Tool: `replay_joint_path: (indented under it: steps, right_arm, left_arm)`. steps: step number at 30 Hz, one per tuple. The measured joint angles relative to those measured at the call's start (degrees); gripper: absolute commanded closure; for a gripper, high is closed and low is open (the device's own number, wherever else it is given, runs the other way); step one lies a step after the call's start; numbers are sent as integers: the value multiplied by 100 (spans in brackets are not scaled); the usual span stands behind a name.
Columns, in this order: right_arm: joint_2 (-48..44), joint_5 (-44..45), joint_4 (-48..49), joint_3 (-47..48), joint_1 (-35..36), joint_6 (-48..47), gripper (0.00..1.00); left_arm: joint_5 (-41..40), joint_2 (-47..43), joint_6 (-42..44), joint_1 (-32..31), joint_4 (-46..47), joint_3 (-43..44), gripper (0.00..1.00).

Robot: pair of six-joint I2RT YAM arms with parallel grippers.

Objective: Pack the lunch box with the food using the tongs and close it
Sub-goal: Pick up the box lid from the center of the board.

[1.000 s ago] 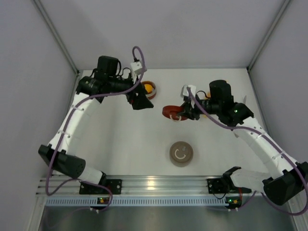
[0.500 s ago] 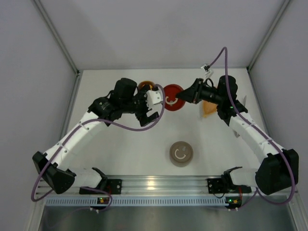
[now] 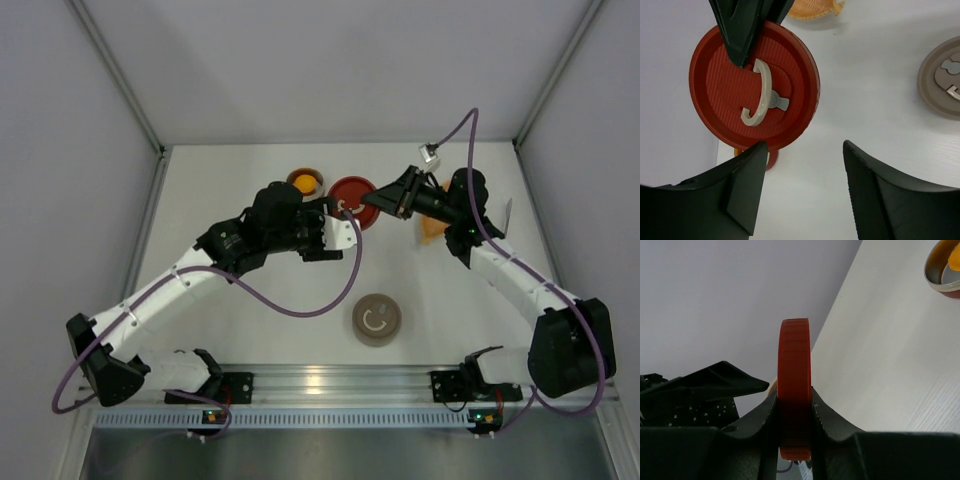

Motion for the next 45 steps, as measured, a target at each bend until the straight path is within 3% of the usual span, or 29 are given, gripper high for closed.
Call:
replay_joint_path:
  steps: [11, 24, 36, 45]
  right_arm:
    - [39, -68, 317, -61, 9, 385, 100]
    - [68, -103, 372, -61, 177, 428, 100]
    - [87, -109, 420, -61, 387, 442, 100]
    - [87, -155, 507, -195, 398, 525, 100]
  left_arm:
    - [-96, -157, 365, -31, 636, -205, 47]
    - [-76, -98, 452, -39, 848, -203, 50]
    - [-76, -63, 651, -164, 935, -205, 66]
    - [-127, 46, 708, -166, 931, -221, 68]
